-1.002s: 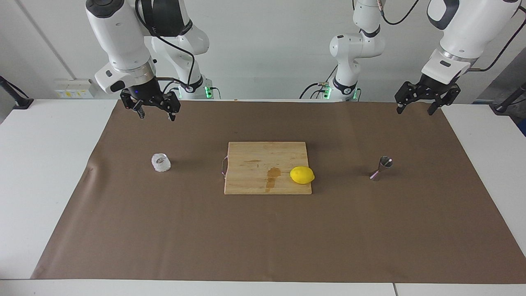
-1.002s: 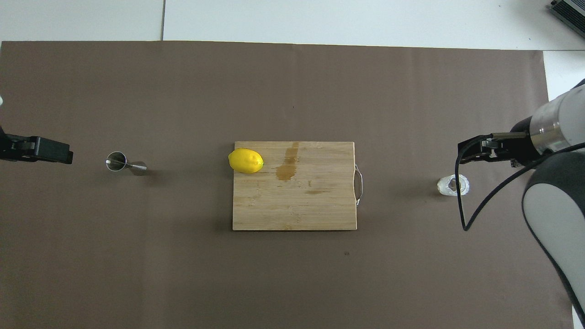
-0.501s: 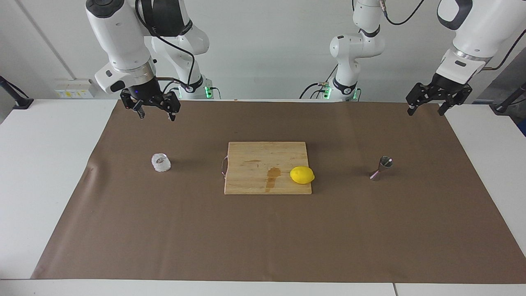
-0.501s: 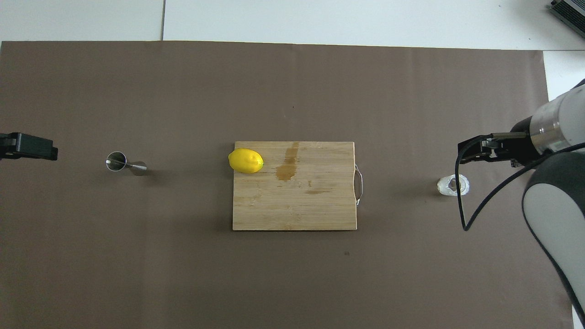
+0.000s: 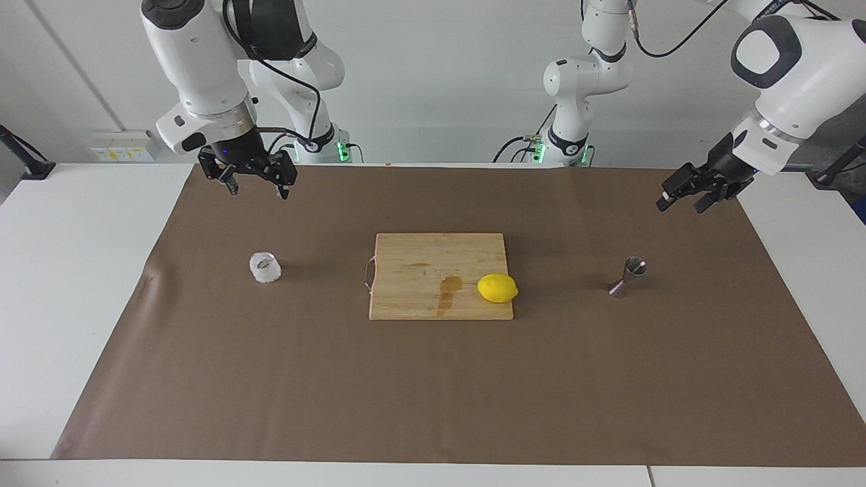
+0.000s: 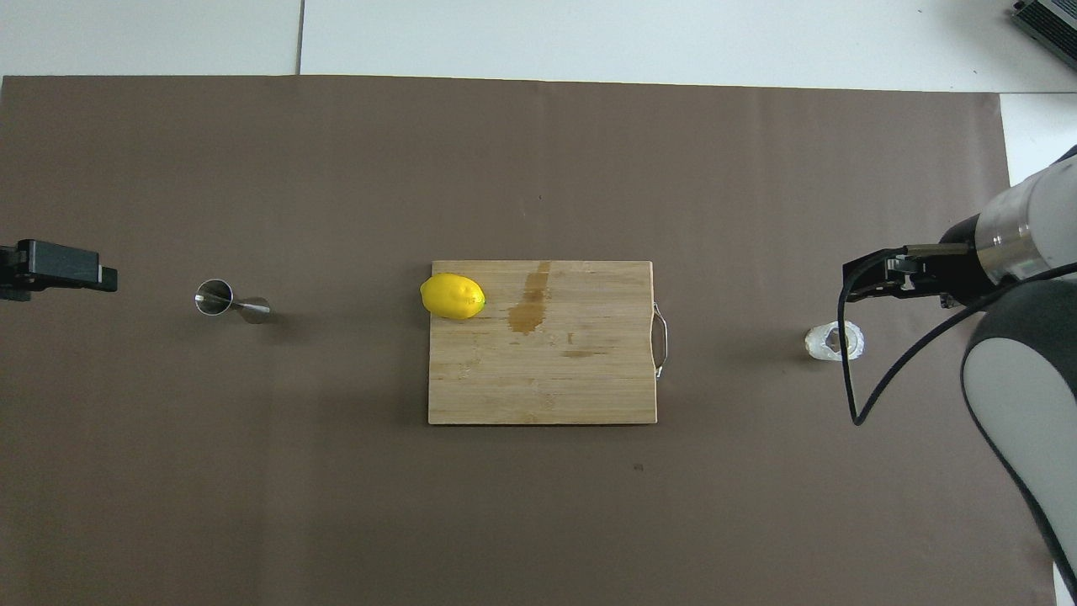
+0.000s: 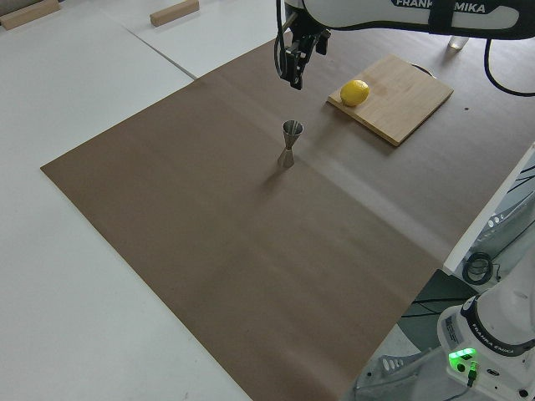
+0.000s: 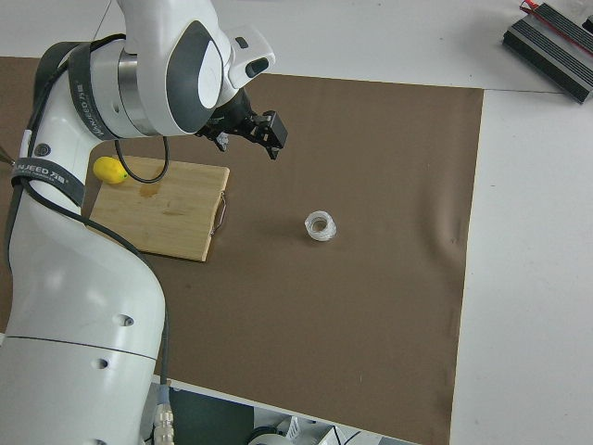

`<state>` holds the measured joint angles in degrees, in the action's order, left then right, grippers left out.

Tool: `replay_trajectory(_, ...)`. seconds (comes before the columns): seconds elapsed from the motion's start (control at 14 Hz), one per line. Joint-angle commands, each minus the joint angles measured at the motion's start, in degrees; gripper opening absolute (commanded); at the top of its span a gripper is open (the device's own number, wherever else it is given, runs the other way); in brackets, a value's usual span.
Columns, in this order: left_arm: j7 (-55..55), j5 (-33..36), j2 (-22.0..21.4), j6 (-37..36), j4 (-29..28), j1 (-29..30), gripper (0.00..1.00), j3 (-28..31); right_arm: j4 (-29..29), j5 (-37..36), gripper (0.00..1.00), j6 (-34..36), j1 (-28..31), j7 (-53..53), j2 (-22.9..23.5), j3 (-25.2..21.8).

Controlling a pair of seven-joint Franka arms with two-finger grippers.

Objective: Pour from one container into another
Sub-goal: 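Reach the open left gripper toward the small metal cup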

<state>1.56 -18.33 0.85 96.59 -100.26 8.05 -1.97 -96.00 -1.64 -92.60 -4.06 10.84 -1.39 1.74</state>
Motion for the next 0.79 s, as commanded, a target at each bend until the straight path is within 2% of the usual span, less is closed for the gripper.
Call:
replay_trajectory(0.0, 5.10, -4.94, 3.36, 1.06, -0.72, 2.23, 1.00, -0.41, 0.38, 0.06, 1.00, 0.49, 0.72, -0.91, -0.10, 0.28)
replay_trajectory(0.43, 17.31, -11.10, 3.98, 0.27, -6.61, 6.19, 1.00, -0.32, 0.38, 0.06, 1.00, 0.49, 0.72, -0.91, -0.10, 0.28)
replay_trajectory(0.72, 32.50, -14.62, 8.54, -0.09, -7.14, 9.70, 1.00, -0.32, 0.29, 0.06, 1.00, 0.49, 0.72, -0.91, -0.10, 0.28)
